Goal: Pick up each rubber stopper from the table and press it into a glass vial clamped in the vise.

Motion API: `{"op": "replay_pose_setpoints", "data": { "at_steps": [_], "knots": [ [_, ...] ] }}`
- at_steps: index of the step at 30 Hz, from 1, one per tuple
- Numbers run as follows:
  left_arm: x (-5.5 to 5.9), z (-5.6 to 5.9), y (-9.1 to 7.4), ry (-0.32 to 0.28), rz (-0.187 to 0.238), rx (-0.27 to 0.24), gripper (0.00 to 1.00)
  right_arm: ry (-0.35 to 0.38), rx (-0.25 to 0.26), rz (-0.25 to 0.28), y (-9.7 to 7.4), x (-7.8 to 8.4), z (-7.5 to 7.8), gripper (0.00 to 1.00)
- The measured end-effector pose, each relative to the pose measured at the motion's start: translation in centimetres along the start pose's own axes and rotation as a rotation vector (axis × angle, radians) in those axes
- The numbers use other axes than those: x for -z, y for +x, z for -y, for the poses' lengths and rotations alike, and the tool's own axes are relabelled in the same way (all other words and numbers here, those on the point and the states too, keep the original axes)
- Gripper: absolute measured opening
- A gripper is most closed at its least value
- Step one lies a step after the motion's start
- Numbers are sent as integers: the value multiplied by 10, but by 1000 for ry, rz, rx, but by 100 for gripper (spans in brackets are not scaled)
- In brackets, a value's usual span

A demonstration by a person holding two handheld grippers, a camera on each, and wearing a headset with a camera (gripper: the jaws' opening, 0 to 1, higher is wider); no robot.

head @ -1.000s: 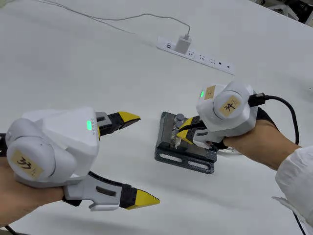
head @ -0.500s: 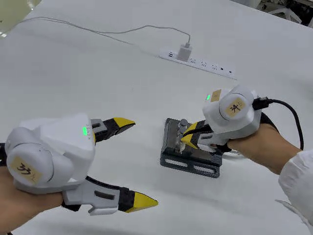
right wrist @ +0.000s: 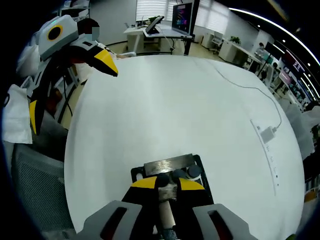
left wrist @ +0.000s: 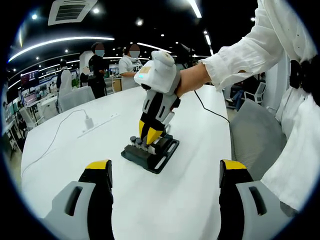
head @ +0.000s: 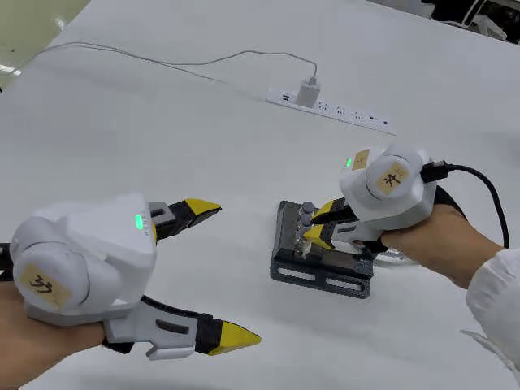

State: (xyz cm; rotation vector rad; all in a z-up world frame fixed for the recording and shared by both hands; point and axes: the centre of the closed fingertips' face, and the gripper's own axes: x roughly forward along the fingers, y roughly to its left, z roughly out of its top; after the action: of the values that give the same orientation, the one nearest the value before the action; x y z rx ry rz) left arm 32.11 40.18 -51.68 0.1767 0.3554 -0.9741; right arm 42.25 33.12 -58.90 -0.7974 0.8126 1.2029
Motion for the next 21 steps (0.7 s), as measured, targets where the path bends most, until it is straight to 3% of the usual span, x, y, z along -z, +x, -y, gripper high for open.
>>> {"op": "replay_pose_setpoints", "data": {
  "at_steps": [21],
  "knots": [
    [6,-1,-1,10,-27,-8,91,85,31,83,-20,10,3,23]
  ]
}}
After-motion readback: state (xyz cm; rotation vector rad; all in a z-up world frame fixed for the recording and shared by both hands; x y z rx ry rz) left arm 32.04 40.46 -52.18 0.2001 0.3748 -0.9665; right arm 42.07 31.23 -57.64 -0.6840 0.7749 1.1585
